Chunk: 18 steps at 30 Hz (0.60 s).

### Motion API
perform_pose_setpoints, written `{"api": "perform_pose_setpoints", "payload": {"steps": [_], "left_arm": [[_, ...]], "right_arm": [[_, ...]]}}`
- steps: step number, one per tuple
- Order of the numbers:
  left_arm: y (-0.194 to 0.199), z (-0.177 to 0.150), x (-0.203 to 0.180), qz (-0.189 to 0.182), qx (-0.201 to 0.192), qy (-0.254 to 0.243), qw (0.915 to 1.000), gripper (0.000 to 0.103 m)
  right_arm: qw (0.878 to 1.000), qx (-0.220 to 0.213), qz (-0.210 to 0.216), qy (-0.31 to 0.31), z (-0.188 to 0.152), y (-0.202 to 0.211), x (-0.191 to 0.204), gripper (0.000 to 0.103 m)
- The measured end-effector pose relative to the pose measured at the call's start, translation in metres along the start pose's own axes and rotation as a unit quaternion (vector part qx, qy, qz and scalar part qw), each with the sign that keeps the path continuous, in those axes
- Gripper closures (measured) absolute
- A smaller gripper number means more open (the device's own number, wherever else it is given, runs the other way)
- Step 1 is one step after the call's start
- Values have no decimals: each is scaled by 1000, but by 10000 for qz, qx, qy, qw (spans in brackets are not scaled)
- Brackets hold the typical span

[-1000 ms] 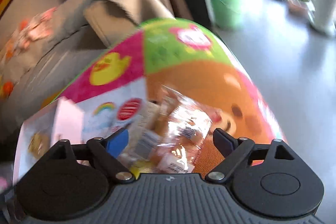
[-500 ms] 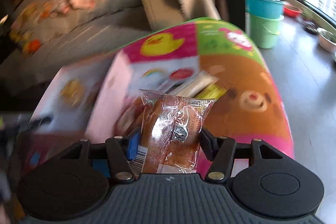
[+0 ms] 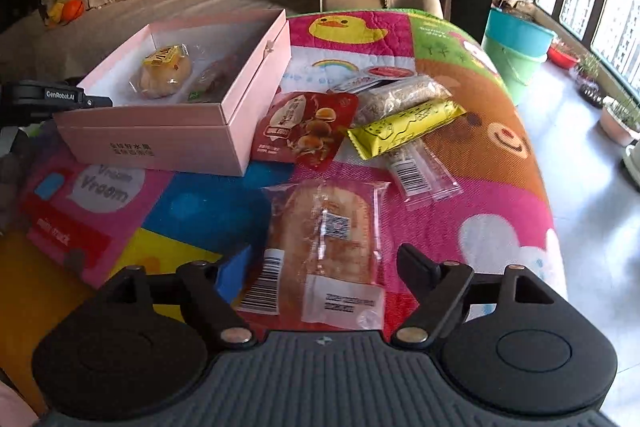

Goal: Organize objects
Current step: 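Grasp the wrapped bread loaf with the right tool, then lower the bread loaf into the box and open the right tool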

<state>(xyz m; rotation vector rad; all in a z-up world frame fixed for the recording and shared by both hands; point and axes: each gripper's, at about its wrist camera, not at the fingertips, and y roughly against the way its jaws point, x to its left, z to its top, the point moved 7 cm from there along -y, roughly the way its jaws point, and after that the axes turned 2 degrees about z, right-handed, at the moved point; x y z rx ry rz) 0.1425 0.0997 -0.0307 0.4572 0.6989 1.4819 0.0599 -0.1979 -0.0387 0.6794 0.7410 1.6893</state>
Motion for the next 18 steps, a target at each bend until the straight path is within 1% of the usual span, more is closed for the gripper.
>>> {"api": "perform_pose_setpoints", "payload": {"steps": [1, 2, 3, 8, 10, 12, 14, 16, 18], "left_arm": [[0, 0, 0, 2, 0, -1, 10000, 87], [0, 0, 0, 1, 1, -8, 10000, 87], [0, 0, 0, 0, 0, -11, 10000, 87], [0, 0, 0, -5, -2, -1, 10000, 87], [0, 0, 0, -8, -1, 0, 10000, 87], [0, 0, 0, -7, 1, 5, 10000, 87], [0, 0, 0, -9, -2, 13, 10000, 87], [0, 0, 0, -17, -10, 30, 10000, 87], [0, 0, 0, -33, -13, 39, 10000, 87]], "right_arm": [[10000, 13, 10, 18, 0, -1, 1, 29], [10000, 49, 14, 45, 0, -4, 3, 40], [9999, 80, 22, 78, -1, -4, 5, 48], [9996, 191, 190, 93, -2, 12, 11, 48], [9995, 134, 288, 53, 3, 25, 14, 48], [9993, -44, 357, 55, 13, 41, 19, 49], [9982, -332, 493, 68, 31, 59, 25, 49], [9951, -743, 637, 140, 57, 78, 36, 49], [9889, -1196, 842, 275, 85, 92, 54, 49]]}}
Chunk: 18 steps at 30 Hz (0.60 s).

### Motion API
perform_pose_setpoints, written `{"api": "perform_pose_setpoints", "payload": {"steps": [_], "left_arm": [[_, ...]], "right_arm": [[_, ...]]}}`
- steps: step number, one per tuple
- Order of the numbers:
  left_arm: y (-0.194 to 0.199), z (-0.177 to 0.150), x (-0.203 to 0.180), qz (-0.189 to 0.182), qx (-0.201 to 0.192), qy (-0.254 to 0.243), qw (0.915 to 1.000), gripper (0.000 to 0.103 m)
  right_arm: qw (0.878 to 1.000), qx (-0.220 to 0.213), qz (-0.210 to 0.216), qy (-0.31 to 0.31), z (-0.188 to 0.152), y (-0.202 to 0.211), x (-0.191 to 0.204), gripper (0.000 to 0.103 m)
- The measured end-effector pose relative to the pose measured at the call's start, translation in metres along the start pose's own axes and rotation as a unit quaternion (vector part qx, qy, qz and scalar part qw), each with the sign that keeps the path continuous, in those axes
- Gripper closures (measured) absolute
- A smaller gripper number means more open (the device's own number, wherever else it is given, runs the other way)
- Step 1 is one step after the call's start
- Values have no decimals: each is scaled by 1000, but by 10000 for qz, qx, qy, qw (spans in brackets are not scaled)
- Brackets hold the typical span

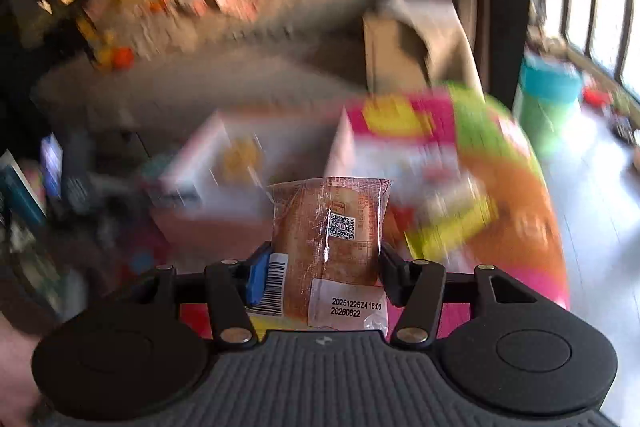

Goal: Organize objects
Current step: 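Lower the bread loaf into the box and open the right tool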

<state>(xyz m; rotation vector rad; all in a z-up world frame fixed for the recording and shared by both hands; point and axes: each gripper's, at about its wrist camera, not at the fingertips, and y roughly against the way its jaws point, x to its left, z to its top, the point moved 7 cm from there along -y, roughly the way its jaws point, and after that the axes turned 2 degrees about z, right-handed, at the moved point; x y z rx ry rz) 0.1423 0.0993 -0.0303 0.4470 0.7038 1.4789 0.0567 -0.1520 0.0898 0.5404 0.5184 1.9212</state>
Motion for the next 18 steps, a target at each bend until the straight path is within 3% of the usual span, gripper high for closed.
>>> {"api": "perform_pose_setpoints", "payload": {"steps": [5, 6, 8, 11, 15, 18], "left_arm": [[0, 0, 1, -51, 3, -6, 10000, 86], [1, 0, 0, -48, 3, -24, 10000, 86], [1, -1, 0, -49, -8, -32, 10000, 86], [1, -1, 0, -55, -5, -36, 10000, 86], [2, -1, 0, -28, 3, -31, 10000, 87], [2, -1, 0, -22, 12, -23, 10000, 87]], "right_arm": [[9955, -706, 433, 462, 56, -23, 45, 46], [9955, -666, 501, 458, 61, -34, 51, 35], [9961, -564, 604, 293, 63, -52, 55, 27], [9966, -504, 636, 136, 54, -60, 47, 26], [9990, -428, 98, 48, 27, -53, 11, 7], [9997, -120, -191, -40, -11, -49, -12, 0]]}}
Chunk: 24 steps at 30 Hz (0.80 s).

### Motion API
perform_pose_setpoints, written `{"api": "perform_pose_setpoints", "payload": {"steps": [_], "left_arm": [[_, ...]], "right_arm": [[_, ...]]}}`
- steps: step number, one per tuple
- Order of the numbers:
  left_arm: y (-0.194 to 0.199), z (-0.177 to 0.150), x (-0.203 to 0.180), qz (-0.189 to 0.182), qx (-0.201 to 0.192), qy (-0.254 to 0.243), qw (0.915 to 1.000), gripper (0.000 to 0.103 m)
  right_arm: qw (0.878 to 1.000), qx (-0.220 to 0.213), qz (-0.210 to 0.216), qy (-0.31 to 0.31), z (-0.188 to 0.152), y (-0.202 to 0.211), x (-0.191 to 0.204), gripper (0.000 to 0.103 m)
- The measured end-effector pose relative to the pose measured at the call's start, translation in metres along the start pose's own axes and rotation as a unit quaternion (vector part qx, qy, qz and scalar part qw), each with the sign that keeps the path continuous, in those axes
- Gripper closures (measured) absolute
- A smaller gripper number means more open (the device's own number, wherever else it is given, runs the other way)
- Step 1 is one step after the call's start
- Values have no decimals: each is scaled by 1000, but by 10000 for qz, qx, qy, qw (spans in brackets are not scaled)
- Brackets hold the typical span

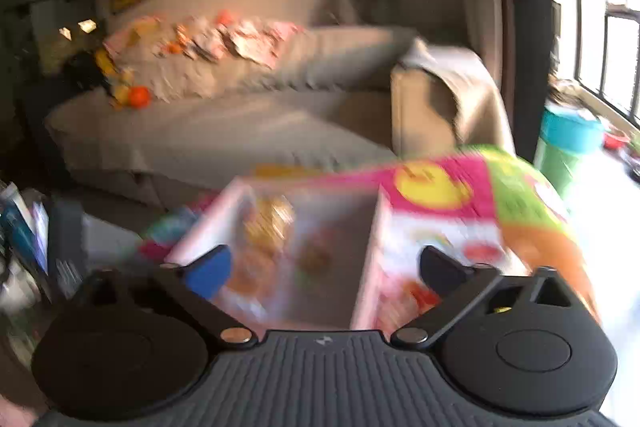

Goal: Organize objects

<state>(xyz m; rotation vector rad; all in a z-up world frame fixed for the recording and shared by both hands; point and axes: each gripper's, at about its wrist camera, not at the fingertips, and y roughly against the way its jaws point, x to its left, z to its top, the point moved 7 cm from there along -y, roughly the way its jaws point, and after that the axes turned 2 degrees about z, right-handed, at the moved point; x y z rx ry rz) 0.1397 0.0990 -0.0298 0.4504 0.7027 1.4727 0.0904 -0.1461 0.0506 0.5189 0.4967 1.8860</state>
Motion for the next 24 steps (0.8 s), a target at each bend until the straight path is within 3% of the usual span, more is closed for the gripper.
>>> {"api": "perform_pose_setpoints", "payload": {"steps": [5, 8, 10, 15, 19, 22, 24], "left_arm": [[0, 1, -2, 71, 11, -45, 10000, 87], [1, 1, -3, 64, 23, -51, 10000, 88], [1, 0, -3, 80, 36, -68, 9999, 88], [1, 0, -4, 108, 47, -59, 9999, 88], [1, -1, -2, 110, 42, -6, 9999, 88], [1, -1, 0, 106, 59, -27, 9999, 87], [1, -1, 0, 102, 64, -33, 9999, 87]], "right_arm": [[9939, 757, -793, -121, -73, -11, -37, 0], [9889, 1100, -842, -539, -106, -17, -53, 0], [9881, 1109, -820, -685, -118, -19, -54, 0], [9889, 675, -944, -929, -125, -17, -54, 0], [9877, 743, -1227, -631, -127, -23, -45, 0], [9879, 1004, -1047, -556, -117, -24, -48, 0], [9903, 894, -784, -723, -103, -24, -56, 0]]}}
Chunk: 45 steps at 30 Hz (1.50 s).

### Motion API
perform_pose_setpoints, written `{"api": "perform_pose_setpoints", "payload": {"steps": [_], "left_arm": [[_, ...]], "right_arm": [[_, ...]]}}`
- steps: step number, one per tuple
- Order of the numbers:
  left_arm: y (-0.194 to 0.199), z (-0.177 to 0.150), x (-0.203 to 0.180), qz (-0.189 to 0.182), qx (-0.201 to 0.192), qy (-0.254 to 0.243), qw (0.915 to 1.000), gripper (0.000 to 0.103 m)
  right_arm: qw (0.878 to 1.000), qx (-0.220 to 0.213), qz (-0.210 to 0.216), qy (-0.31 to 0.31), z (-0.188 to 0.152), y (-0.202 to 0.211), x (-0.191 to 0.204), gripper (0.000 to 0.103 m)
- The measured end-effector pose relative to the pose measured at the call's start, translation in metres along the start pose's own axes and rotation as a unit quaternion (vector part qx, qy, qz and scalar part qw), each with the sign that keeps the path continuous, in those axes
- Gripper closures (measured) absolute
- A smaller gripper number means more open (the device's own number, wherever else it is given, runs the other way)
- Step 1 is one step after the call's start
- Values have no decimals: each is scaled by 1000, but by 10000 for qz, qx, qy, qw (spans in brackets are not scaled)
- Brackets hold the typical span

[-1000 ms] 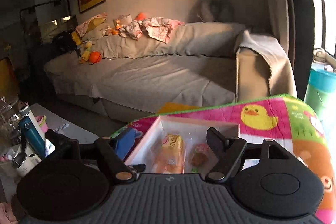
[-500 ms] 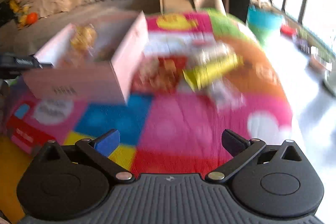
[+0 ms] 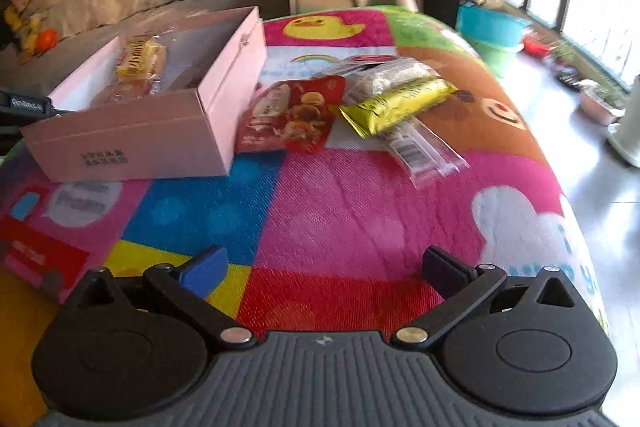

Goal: Organize objects

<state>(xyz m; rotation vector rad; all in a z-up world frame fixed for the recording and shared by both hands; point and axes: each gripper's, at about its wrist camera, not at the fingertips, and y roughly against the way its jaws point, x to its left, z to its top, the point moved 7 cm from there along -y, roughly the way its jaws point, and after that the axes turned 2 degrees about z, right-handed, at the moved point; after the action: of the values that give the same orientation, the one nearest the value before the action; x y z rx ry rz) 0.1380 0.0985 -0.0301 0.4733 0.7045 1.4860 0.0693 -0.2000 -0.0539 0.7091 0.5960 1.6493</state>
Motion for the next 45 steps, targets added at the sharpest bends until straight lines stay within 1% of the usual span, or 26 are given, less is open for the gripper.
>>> {"api": "perform_pose_setpoints", "payload": {"steps": [2, 5, 6, 7, 8, 9, 11, 12, 14, 15, 17, 18, 21, 22, 24, 27, 29, 30, 31, 33, 34, 36, 38, 39, 42, 45], "left_arm": [[0, 0, 0, 5, -3, 0, 10000, 87], [0, 0, 0, 11, -6, 0, 10000, 87], [0, 0, 0, 20, -11, -6, 10000, 88], [0, 0, 0, 28, -15, -11, 10000, 88], [0, -1, 0, 35, -18, -19, 10000, 88], [0, -1, 0, 39, -18, -27, 10000, 88], [0, -1, 0, 52, -17, -46, 10000, 88], [0, -1, 0, 55, -15, -52, 10000, 88], [0, -1, -1, 57, -11, -64, 10000, 88], [0, -1, -1, 56, -11, -78, 10000, 88], [0, -1, -2, 57, -7, -74, 10000, 88], [0, -1, -2, 61, -9, -73, 10000, 88], [0, -1, -2, 56, -13, -78, 10000, 88], [0, -1, -2, 56, -9, -72, 10000, 88], [0, -1, -2, 54, -10, -69, 10000, 88], [-1, -1, -2, 47, -4, -72, 10000, 87], [-1, -1, -2, 38, 1, -60, 10000, 87], [-2, -1, -2, 36, 3, -55, 10000, 87], [-3, -1, -2, 34, 5, -51, 10000, 87], [-3, -1, -2, 33, 9, -46, 10000, 87], [-3, -1, -2, 33, 9, -48, 10000, 87], [-3, -1, -2, 36, 9, -51, 10000, 87], [-3, -1, -2, 32, 10, -51, 10000, 87], [-3, -1, -2, 32, 11, -60, 10000, 87], [-2, -2, -2, 29, 20, -75, 10000, 87], [-2, -2, -1, 29, 16, -73, 10000, 87]], "right_arm": [[9990, -373, 81, -220, 25, 8, -9, 0], [9972, -732, -20, -153, 68, 5, -17, 1], [9970, -771, -99, -8, 81, -2, -17, 11], [9971, -731, -171, 133, 94, -14, -17, 19], [9976, -649, -186, 158, 103, -24, -16, 37], [9986, -501, -91, 130, 114, -38, -16, 52], [9995, -310, 67, 33, 126, -57, -14, 62], [9997, -248, 63, 19, 131, -66, -13, 64], [9996, -167, -12, 205, 133, -79, -6, 67], [9994, -85, 36, 330, 130, -82, -3, 67], [9980, 120, 288, 548, 119, -84, 5, 67], [9966, 160, 372, 716, 110, -80, 9, 67], [9911, 132, 420, 1254, 87, -61, 18, 67], [9895, 230, 488, 1344, 78, -54, 19, 67], [9875, 309, 430, 1486, 60, -40, 16, 66], [9850, 357, 464, 1625, 41, -19, 11, 66], [9832, 321, 328, 1769, 32, -6, 8, 66], [9829, 267, 255, 1803, 29, -1, 7, 64], [9834, 251, 251, 1781, 27, 4, 7, 59], [9856, 127, 332, 1651, 27, 12, 9, 24], [9863, 32, 396, 1599, 26, 17, 12, 19], [9859, 19, 532, 1586, 22, 16, 22, 17], [9841, 103, 537, 1691, 13, 8, 32, 17], [9826, 155, 462, 1794, 9, 4, 34, 17], [9763, 204, -34, 2156, -1, -3, 30, 17], [9775, 147, -358, 2071, 0, 3, 10, 17]]}}
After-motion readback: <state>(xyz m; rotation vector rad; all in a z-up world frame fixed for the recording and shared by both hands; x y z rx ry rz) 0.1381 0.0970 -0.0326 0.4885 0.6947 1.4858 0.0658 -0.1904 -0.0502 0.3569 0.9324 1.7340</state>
